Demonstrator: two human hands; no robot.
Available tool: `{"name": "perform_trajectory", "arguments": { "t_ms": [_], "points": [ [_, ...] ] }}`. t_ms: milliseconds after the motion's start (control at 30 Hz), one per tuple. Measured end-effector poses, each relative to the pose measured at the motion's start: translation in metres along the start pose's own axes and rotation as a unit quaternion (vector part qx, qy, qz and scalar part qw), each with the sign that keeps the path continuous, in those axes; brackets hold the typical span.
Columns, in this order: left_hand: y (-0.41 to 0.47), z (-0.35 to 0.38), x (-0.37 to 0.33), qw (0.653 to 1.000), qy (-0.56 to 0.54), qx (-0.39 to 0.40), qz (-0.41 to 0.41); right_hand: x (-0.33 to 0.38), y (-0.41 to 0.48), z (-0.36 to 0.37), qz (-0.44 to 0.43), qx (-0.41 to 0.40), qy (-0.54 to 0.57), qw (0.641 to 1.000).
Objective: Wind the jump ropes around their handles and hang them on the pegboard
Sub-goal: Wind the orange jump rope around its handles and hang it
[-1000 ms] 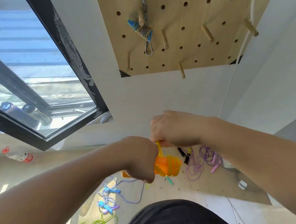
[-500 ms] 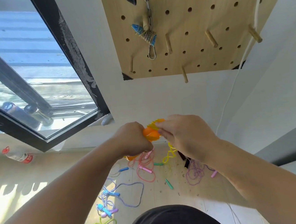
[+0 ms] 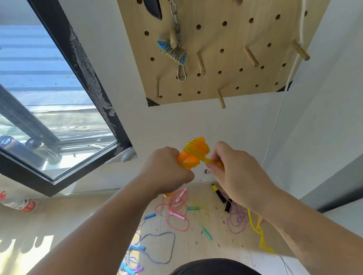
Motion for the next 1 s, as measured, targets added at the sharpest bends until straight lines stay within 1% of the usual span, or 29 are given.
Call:
{"name": "perform_trajectory", "arguments": {
  "t_ms": [67,167,233,300,333,367,467,533,567,600,667,700,733,767,800,867,933,1000],
  "points": [
    [-0.004,0.003,-0.002,0.995,-0.096,0.035,-0.021,0.01,-0.001,-0.007,-0.066,-0.078,-0.035,0.994],
    [-0.01,0.006,-0.004,0.97,-0.22,0.097,-0.043,0.015,-0.005,-0.014,-0.171,-0.19,-0.107,0.961],
    [-0.015,0.007,-0.006,0.951,-0.275,0.134,-0.049,0.011,-0.008,-0.014,-0.218,-0.216,-0.125,0.943],
    [-0.018,0.01,-0.006,0.933,-0.317,0.161,-0.056,0.006,-0.01,-0.015,-0.242,-0.22,-0.105,0.939],
    [-0.019,0.012,-0.005,0.923,-0.338,0.173,-0.06,0.004,-0.01,-0.016,-0.234,-0.216,-0.083,0.944],
    [-0.02,0.014,-0.005,0.911,-0.363,0.185,-0.06,0.003,-0.01,-0.018,-0.208,-0.207,-0.056,0.955],
    [-0.022,0.018,-0.007,0.878,-0.425,0.213,-0.053,-0.004,-0.006,-0.013,-0.087,-0.131,0.062,0.986],
    [-0.022,0.018,-0.007,0.856,-0.463,0.226,-0.049,-0.006,-0.004,-0.008,-0.016,-0.072,0.166,0.983],
    [-0.022,0.017,-0.007,0.843,-0.481,0.237,-0.045,-0.005,-0.003,-0.007,0.014,-0.045,0.224,0.973],
    [-0.022,0.016,-0.007,0.827,-0.501,0.252,-0.041,-0.004,-0.002,-0.005,0.042,-0.021,0.295,0.955],
    [-0.025,0.014,-0.008,0.792,-0.542,0.28,-0.026,-0.006,-0.002,0.0,0.095,0.012,0.442,0.892],
    [-0.025,0.013,-0.009,0.782,-0.553,0.287,-0.015,-0.009,-0.002,0.0,0.119,0.022,0.496,0.86],
    [-0.027,0.013,-0.011,0.777,-0.557,0.293,-0.005,-0.011,-0.002,-0.002,0.134,0.026,0.525,0.84],
    [-0.029,0.013,-0.012,0.774,-0.558,0.299,0.004,-0.012,-0.002,-0.005,0.137,0.027,0.528,0.838],
    [-0.031,0.014,-0.015,0.77,-0.559,0.307,0.011,-0.012,-0.002,-0.008,0.129,0.027,0.515,0.847],
    [-0.034,0.018,-0.018,0.758,-0.569,0.317,0.019,-0.011,-0.001,-0.017,0.088,0.011,0.444,0.891],
    [-0.033,0.02,-0.018,0.753,-0.574,0.321,0.018,-0.007,-0.001,-0.028,0.033,-0.03,0.369,0.929],
    [-0.03,0.02,-0.016,0.759,-0.57,0.313,0.012,-0.007,-0.001,-0.033,-0.004,-0.046,0.322,0.946]
  ]
}}
Point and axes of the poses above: each hand's wrist, its own y-axis towards the middle knuckle, its own z-axis out of the palm, x = y × z, the point moved 6 cm from there along y, towards the middle knuckle, and after that the axes turned 5 degrees about -z, right-handed, at the moved point
